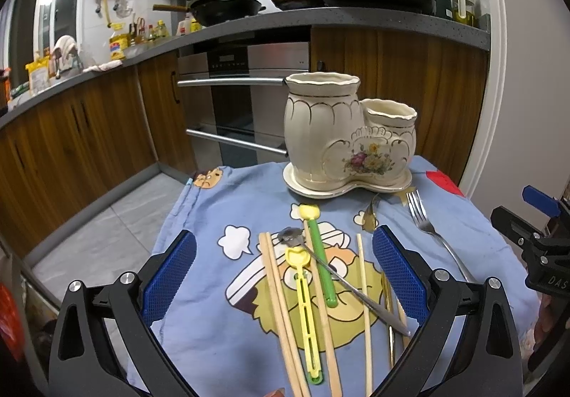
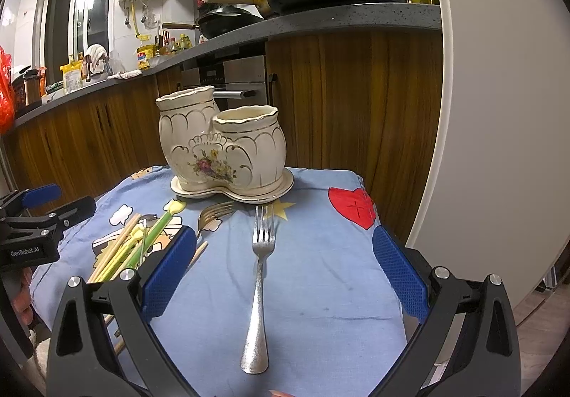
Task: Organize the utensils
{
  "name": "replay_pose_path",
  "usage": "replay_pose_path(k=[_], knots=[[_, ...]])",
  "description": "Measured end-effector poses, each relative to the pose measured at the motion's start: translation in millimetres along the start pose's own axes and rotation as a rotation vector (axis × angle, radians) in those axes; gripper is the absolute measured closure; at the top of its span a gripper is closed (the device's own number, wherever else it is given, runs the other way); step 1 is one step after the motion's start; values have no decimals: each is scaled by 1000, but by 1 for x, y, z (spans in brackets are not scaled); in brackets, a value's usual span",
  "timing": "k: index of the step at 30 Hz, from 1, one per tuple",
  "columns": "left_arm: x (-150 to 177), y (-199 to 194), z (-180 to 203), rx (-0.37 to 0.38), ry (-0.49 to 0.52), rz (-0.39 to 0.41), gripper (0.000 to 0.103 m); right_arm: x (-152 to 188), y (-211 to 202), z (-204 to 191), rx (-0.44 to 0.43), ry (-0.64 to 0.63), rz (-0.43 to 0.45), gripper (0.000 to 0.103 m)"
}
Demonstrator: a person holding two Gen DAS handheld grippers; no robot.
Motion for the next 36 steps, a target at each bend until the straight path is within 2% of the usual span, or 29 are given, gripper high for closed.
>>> replay_pose_path(k=[11, 17, 19, 23, 25, 27, 29, 33, 35, 36], knots=[[0, -1, -1, 1, -2, 0, 5, 1, 0, 0, 0, -1, -3, 5], [8, -1, -8, 30, -46, -21, 5, 3, 3, 2, -1, 3, -16, 5], [11, 0, -13, 14, -49, -32, 5, 5, 5, 1, -4, 0, -24, 5], [17, 3, -21, -10, -28, -62, 5, 7, 6, -5, -21, -22, -36, 5], [22, 6, -21, 1, 4, -93, 5, 8, 6, -7, -28, -33, -36, 5], [26, 9, -23, -20, 37, -119, 5, 9, 6, -11, -43, -46, -43, 5], [30, 14, -28, -41, 51, -147, 7, 9, 7, -16, -51, -61, -46, 5], [35, 19, -38, -32, 0, -189, 9, 11, 9, -25, -65, -111, -55, 5], [40, 24, -39, -25, -2, -234, 23, 13, 9, -29, -84, -124, -69, 5], [42, 26, -39, -25, 2, -251, 25, 15, 11, -32, -104, -130, -86, 5]])
Point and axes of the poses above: each gripper's, at about its wrist camera, not at the fingertips, and y roughly the way its jaws point, z to its right, x to its underside, the point moved 9 cm from there along y, roughly the way its jaws point, and after that the axes turned 9 degrees about x, right-handed, at the moved point
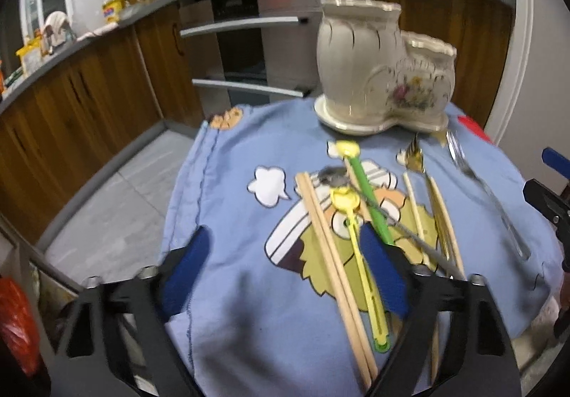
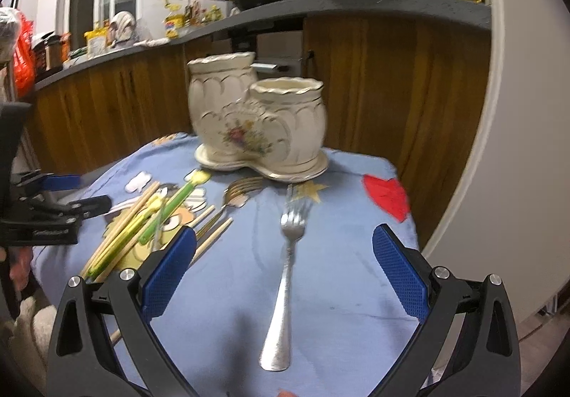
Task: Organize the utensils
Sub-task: 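Grasp a wooden chopstick with the left tool while the right tool grasps the silver fork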
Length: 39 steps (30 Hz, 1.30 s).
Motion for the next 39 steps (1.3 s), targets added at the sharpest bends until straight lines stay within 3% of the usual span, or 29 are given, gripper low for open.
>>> replay_pose_path(k=[4, 11, 14, 21, 25, 28, 32, 36, 39], knots=[[8, 11, 1, 13, 2, -77, 44, 0, 4, -4, -5, -12, -21, 5], [17, 23, 7, 49, -12, -183, 63, -4, 8, -3, -5, -13, -36, 6], [15, 25, 9, 65, -19, -204, 70, -4, 9, -3, 3, -34, -44, 12], [7, 37, 18, 46, 41, -294, 76, 2, 24, 8, -4, -19, -127, 26], [8, 34, 24, 74, 67, -317, 94, 7, 31, 14, -21, -17, -181, 31], [8, 32, 24, 80, 69, -311, 95, 13, 42, 15, -29, -42, -244, 49], [7, 33, 24, 84, 60, -290, 95, 21, 56, 5, -44, -79, -326, 54], [6, 35, 23, 80, 59, -284, 95, 30, 69, -1, -65, -74, -394, 75], [5, 35, 22, 81, 62, -281, 95, 28, 72, 2, -62, -33, -400, 79]])
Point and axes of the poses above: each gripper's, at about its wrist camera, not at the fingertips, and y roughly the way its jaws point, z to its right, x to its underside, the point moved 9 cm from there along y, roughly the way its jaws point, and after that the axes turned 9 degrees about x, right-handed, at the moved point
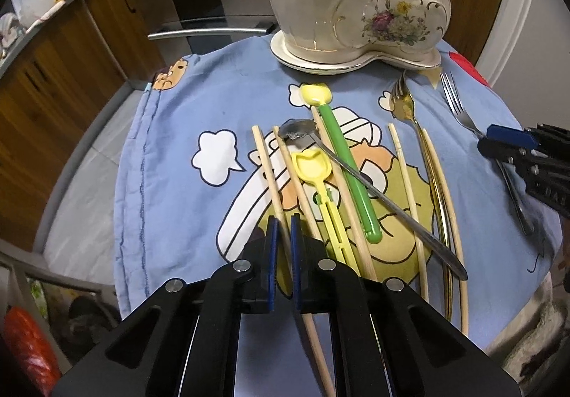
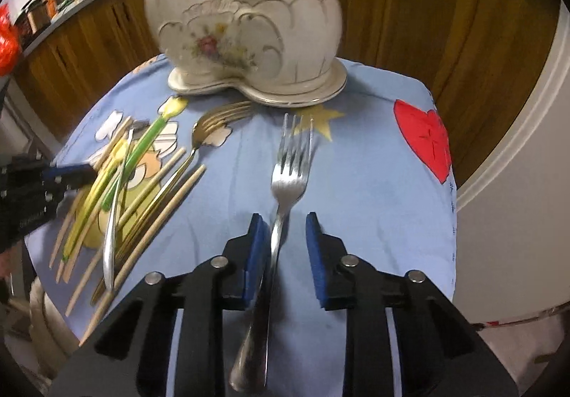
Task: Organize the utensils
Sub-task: 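Grasp a wooden chopstick with the left tool while the right tool grasps the silver fork, then drop the chopstick into the tall cup while the right tool drops the fork in the short cup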
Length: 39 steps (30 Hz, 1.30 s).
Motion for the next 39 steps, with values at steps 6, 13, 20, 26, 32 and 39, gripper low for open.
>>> replay_pose_path(k=[6, 13, 20, 26, 32, 39], knots=[[-4, 2, -2, -8, -5, 15, 96, -2, 0, -6, 27, -39, 12, 95], [-2, -1, -6, 15, -36, 64, 98, -1, -10, 0, 4, -3, 47, 97], [-3, -25, -12, 56, -67, 180, 98, -9, -51, 11, -58, 71, 228, 98], [-21, -59, -14, 94, -71, 333, 98, -31, -78, 14, -37, 82, 394, 98], [-40, -93, -12, 105, -70, 486, 98, -52, -104, 14, -23, 74, 528, 98], [-88, -135, 1, 164, -28, 680, 98, -91, -129, 10, -35, 78, 626, 98]])
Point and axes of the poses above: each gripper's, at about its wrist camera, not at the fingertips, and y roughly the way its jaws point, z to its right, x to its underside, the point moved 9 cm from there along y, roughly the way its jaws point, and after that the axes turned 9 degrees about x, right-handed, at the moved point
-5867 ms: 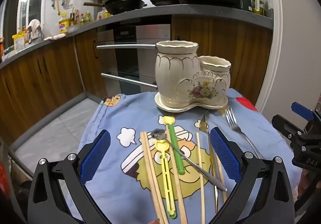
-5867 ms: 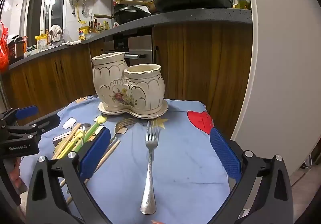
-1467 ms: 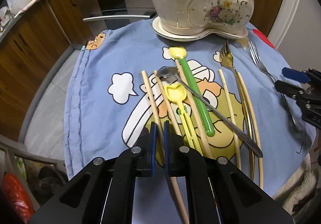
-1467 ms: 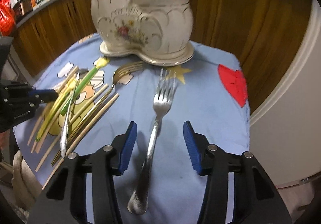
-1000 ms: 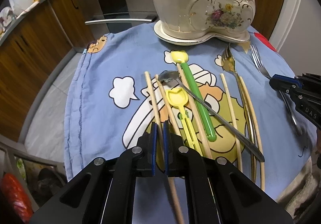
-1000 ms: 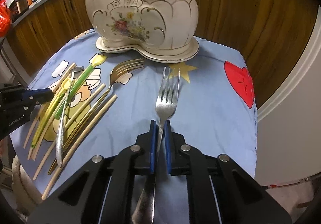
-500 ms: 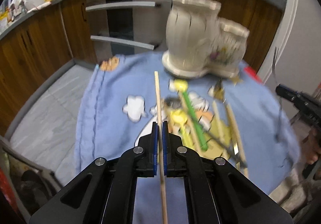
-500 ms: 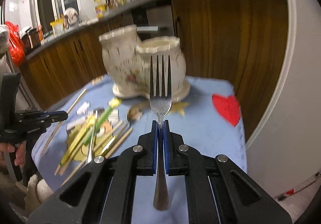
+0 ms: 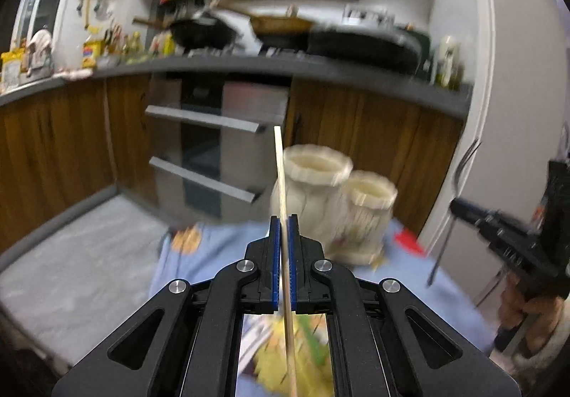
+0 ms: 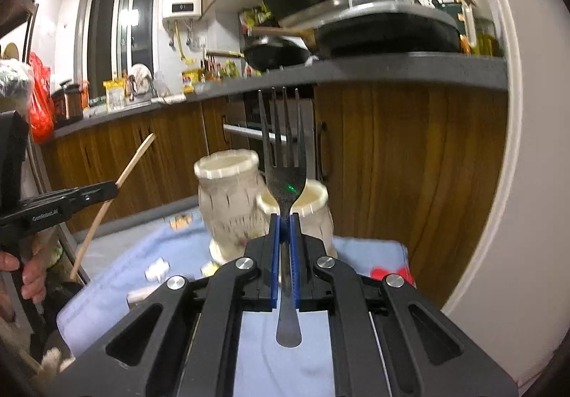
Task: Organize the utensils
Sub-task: 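Drop the chopstick into the tall cup while the right tool drops the fork in the short cup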
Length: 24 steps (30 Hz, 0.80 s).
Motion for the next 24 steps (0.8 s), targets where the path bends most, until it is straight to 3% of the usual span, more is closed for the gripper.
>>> replay_pose_path(k=[6, 13, 19, 24], knots=[[-71, 30, 17, 104, 16, 174, 98, -63, 22, -1, -35, 9, 97, 98], [-128, 65, 12, 91, 1, 294, 98, -110, 54, 16, -41, 111, 139, 98], [-130, 110, -5, 44, -60, 271, 98, -110, 88, 24, -19, 175, 116, 98], [-113, 136, -10, -32, -11, 243, 98, -82, 109, 21, -20, 178, 51, 98]])
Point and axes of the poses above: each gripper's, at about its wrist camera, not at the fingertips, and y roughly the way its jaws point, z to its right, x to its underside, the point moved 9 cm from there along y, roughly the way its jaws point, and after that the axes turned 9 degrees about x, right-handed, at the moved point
